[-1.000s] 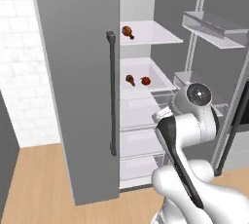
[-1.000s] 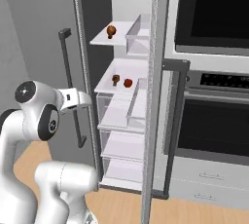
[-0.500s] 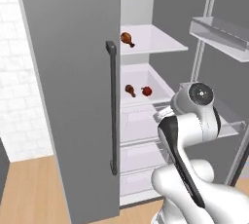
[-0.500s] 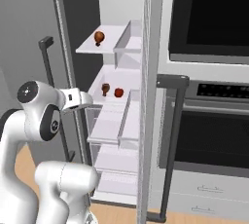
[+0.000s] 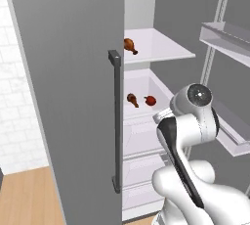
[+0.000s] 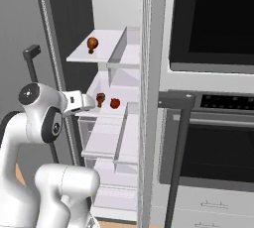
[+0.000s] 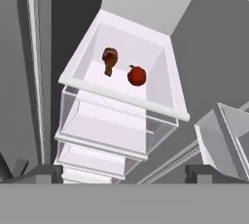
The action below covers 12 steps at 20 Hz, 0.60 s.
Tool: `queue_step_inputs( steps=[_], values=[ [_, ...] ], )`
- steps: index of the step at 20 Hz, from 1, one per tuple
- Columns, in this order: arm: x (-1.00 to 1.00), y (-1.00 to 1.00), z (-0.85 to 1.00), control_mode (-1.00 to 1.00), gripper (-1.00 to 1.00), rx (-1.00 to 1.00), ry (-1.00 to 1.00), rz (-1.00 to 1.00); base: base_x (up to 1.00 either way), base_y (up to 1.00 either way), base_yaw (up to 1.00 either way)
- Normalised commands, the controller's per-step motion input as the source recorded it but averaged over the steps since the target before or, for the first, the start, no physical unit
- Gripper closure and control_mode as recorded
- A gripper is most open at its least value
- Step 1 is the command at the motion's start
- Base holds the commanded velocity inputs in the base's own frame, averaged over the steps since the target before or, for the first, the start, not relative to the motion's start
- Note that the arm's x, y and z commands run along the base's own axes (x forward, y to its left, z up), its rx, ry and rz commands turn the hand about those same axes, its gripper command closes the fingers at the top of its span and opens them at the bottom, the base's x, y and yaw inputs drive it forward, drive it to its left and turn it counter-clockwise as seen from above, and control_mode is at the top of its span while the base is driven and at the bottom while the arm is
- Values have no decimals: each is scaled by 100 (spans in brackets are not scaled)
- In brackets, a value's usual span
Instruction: Place one bell pepper and one chicken drumstick in each tupperware on the nearby counter, to pack two identical lunches.
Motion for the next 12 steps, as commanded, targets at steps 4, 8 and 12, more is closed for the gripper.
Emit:
queue_step_inputs(
  steps=[4,8,12],
  values=[
    [17,0,-37,-100,-100,0,0,0,0,0,0],
    [38,0,-22,-100,-100,2,0,-2,0,0,0],
    [47,0,-5,-100,-100,13,1,-3,0,0,0]
  ],
)
